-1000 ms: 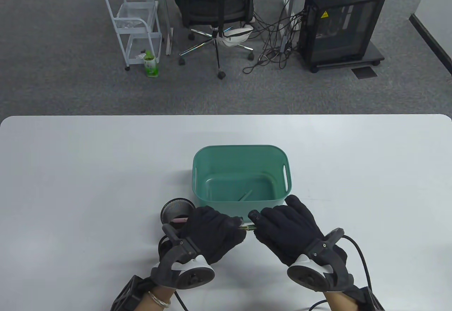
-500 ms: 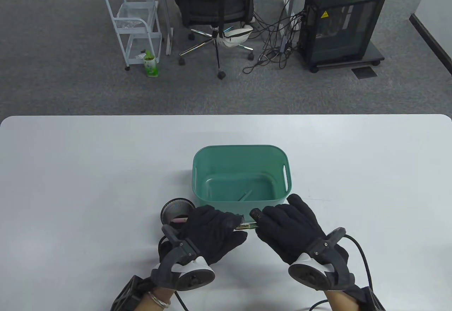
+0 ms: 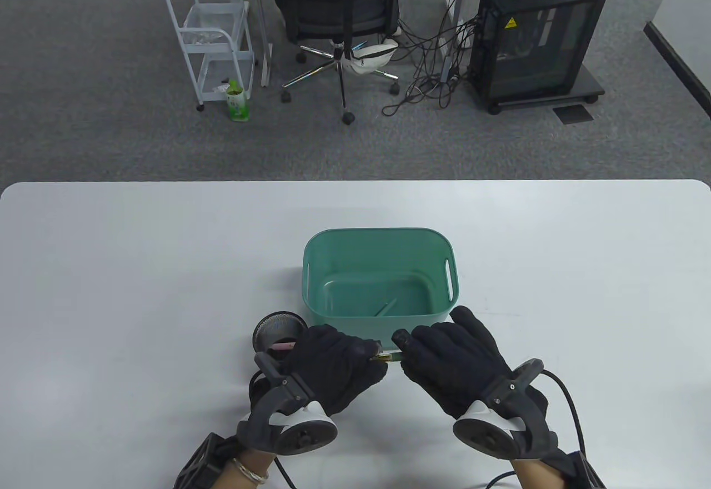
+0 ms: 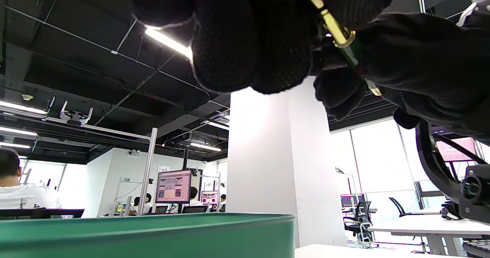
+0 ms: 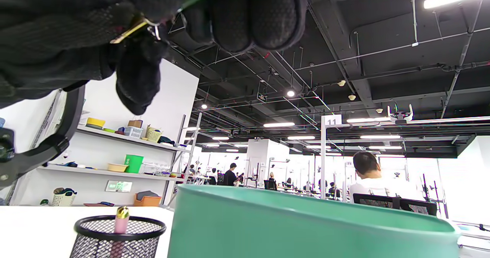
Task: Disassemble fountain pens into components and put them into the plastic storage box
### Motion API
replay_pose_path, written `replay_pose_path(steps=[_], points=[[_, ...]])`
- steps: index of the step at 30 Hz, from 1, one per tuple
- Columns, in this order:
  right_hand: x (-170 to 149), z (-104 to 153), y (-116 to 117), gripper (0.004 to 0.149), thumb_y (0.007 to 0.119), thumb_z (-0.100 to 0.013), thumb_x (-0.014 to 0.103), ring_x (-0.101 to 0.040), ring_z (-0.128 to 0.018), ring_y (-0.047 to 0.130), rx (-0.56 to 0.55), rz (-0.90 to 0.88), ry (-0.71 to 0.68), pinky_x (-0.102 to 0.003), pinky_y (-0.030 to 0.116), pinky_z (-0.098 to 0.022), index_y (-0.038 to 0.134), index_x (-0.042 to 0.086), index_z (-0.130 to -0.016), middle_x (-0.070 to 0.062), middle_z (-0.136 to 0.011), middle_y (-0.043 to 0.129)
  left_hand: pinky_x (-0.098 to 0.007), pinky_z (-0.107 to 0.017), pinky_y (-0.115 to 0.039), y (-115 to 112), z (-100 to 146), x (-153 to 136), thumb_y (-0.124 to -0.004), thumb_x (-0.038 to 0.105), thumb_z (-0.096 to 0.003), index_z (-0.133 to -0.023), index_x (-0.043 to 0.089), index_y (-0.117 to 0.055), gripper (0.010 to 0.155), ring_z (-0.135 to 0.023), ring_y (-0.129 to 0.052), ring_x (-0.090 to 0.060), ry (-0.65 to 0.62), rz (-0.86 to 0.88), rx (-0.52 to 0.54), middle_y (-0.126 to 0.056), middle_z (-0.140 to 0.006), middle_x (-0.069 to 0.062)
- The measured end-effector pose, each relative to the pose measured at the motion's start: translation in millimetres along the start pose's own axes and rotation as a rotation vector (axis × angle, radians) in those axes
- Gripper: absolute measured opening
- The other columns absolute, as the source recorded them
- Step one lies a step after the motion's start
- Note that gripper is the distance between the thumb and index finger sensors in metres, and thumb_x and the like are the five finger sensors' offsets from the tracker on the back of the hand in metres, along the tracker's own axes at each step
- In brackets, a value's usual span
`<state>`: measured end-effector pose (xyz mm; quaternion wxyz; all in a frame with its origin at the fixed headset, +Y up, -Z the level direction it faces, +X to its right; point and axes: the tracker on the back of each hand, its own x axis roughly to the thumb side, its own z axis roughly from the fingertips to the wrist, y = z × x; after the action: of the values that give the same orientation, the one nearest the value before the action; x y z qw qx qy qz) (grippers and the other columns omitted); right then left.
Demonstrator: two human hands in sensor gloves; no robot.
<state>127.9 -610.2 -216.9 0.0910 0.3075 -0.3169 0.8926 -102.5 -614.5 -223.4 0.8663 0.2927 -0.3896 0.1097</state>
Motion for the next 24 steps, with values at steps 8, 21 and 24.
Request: replay_pose_path(steps=[8,21,24], points=[[1.0,0.8,-0.5,0.045,0.07,-0.058,0.048,-0.015,-0.082,0.083,-0.007,-0.005,-0.004,-0.053,0.053,-0.081,0.081,0.031,-0.098,0.007,-0.092,0.083,-0.046,-0.061,-0.076,-0.8,0.0,-1.1,-0.056,0.046,-0.0688,-0.083,0.01,-0.088,0.05,-0.053,-0.103,-0.019,-0.002,0.016,0.003,-0.105,-0.065,-0.002],[1.5,1.4,-0.8,0.045,0.07,-0.058,0.048,-0.015,-0.082,0.083,-0.006,-0.007,-0.004,-0.053,0.053,-0.081,0.081,0.031,-0.098,0.007,-0.092,0.083,-0.048,-0.064,-0.074,-1.4,0.7,-1.8,-0.055,0.05,-0.0685,-0.091,0.01,-0.086,0.056,-0.059,-0.101,-0.022,-0.001,0.017,-0.008,-0.104,-0.072,-0.004],[0.7,1.6,-0.7,0.045,0.07,-0.058,0.048,-0.015,-0.082,0.083,-0.005,-0.001,0.0,-0.053,0.053,-0.081,0.081,0.031,-0.098,0.007,-0.092,0.083,-0.051,-0.071,-0.068,-1.7,1.0,-1.2,-0.059,0.055,-0.0675,-0.101,0.011,-0.08,0.058,-0.074,-0.096,-0.025,0.005,0.002,-0.013,-0.096,-0.091,-0.008]])
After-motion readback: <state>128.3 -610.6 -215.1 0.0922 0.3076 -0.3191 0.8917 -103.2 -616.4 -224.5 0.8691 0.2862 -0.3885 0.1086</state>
